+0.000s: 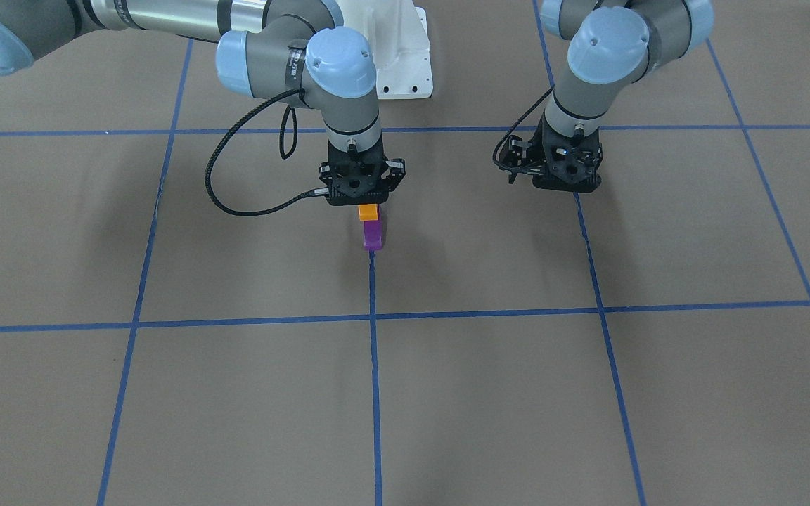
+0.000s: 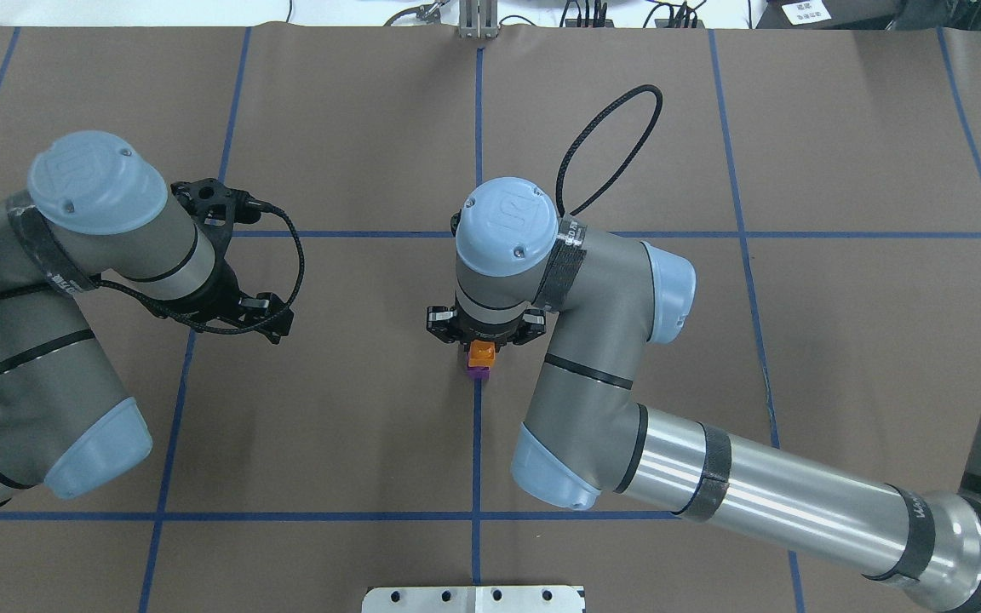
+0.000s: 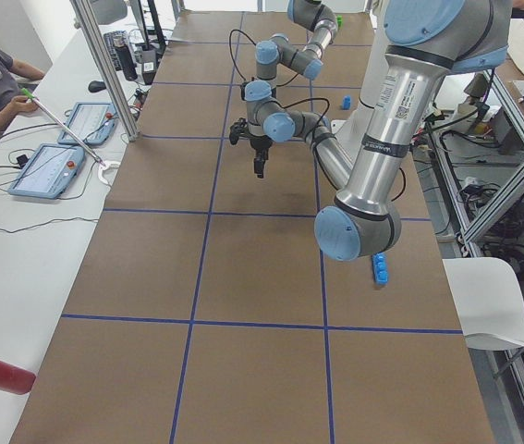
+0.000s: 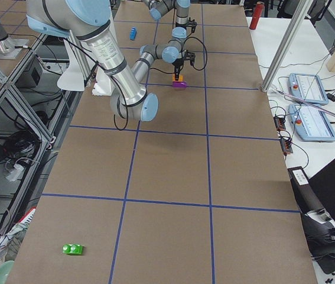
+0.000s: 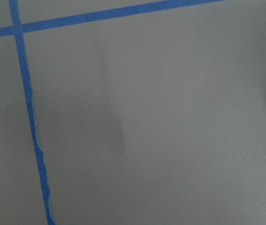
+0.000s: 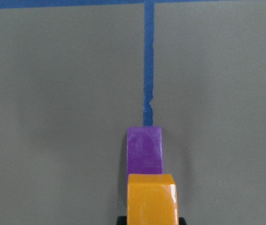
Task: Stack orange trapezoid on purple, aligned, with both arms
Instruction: 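Align and lower the orange block onto the purple block with the right gripper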
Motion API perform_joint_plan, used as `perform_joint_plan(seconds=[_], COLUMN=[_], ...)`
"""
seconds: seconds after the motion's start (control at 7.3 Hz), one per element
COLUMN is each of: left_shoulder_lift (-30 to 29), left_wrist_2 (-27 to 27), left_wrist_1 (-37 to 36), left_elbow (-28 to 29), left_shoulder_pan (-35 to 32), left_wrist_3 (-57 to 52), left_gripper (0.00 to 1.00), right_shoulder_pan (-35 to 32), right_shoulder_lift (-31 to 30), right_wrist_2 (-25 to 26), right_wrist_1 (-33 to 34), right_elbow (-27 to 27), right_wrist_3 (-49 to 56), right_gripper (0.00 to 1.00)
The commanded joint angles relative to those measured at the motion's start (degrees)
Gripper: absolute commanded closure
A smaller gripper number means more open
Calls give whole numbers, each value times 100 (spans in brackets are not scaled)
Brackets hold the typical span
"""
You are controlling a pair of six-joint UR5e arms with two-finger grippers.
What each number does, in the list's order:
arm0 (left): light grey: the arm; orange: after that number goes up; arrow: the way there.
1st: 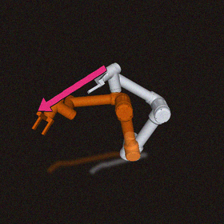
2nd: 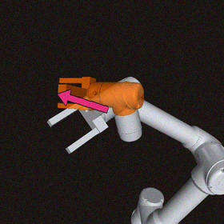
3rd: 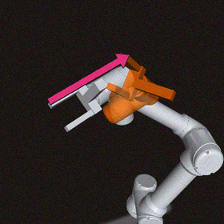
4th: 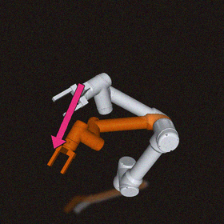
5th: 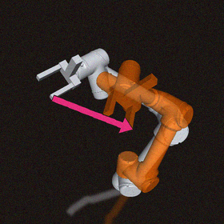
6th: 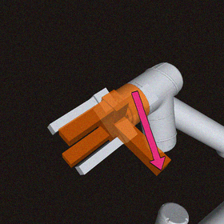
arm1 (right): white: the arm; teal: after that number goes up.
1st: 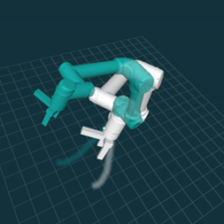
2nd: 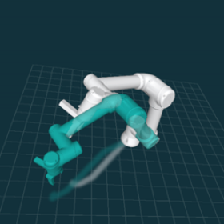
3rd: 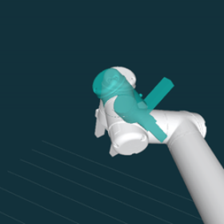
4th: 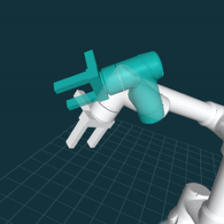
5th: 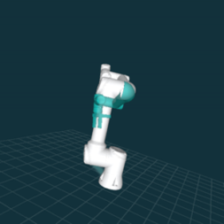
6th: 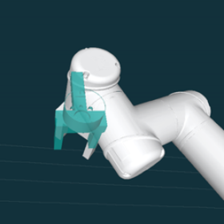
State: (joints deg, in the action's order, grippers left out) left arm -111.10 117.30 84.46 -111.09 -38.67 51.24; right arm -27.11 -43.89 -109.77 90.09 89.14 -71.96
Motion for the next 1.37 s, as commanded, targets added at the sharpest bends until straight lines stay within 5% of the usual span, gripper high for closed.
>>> perform_joint_plan(seconds=[0.0, 1.23], left_shoulder_lift=[0, 0], left_wrist_2=[-5, 3], left_wrist_1=[0, 0], left_elbow=[8, 26], left_shoulder_pan=[0, 0], left_wrist_3=[0, 0], left_gripper=[0, 0], right_shoulder_pan=[4, 206], right_shoulder_lift=[12, 12], right_wrist_2=[17, 316], right_wrist_1=[-1, -1], right_elbow=[-2, -125], right_wrist_3=[15, 199], right_gripper=[100, 100])
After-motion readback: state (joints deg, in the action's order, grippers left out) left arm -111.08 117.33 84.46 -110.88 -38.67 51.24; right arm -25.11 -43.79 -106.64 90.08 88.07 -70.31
